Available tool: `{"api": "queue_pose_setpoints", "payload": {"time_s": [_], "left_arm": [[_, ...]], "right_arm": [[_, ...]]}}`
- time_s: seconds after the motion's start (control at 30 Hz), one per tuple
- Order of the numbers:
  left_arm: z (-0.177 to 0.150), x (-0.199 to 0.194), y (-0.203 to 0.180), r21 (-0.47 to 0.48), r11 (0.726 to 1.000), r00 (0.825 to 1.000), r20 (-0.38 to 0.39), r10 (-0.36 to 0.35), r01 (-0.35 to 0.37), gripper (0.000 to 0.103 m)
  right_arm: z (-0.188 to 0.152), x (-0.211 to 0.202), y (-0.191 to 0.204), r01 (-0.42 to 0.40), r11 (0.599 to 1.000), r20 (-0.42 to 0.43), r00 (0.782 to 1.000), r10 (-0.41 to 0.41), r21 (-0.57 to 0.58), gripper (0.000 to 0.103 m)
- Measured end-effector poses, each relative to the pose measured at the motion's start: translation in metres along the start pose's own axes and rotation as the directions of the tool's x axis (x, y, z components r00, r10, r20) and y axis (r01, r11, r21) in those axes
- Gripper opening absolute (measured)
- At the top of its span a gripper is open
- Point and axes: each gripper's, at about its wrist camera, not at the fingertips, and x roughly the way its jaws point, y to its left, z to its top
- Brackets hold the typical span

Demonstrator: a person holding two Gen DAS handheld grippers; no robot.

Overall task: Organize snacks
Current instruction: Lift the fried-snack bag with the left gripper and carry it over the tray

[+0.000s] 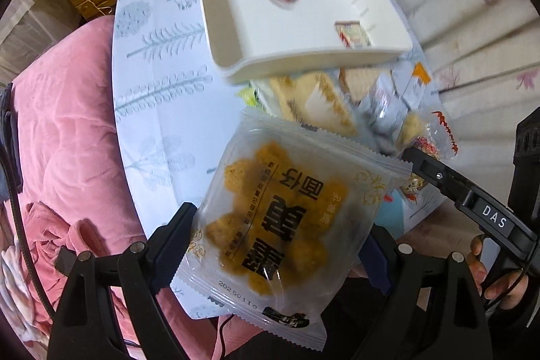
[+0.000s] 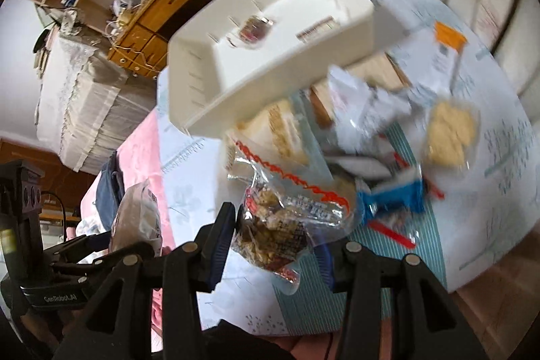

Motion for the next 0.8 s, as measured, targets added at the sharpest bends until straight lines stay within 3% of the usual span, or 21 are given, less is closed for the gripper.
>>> {"api": "queue_pose_setpoints", "payload": {"time_s": [0.37, 0.8], "left_arm": [[0.062, -0.019, -0.012, -0.056, 0.998, 0.997, 0.07, 0.025, -0.021, 0.088], [0.136, -0.013, -0.021, -0.144, 0.989, 0.986, 0.151, 0.067, -0.045, 0.089]], "right_arm": [[0.076, -0.01, 0.018, -0.036, 0.995, 0.023, 0.999, 0.038, -0.092, 0.044], [0.142, 0.008, 0.015, -0.015, 0.979, 0.028, 0.999, 0.021, -0.204, 0.044]]}}
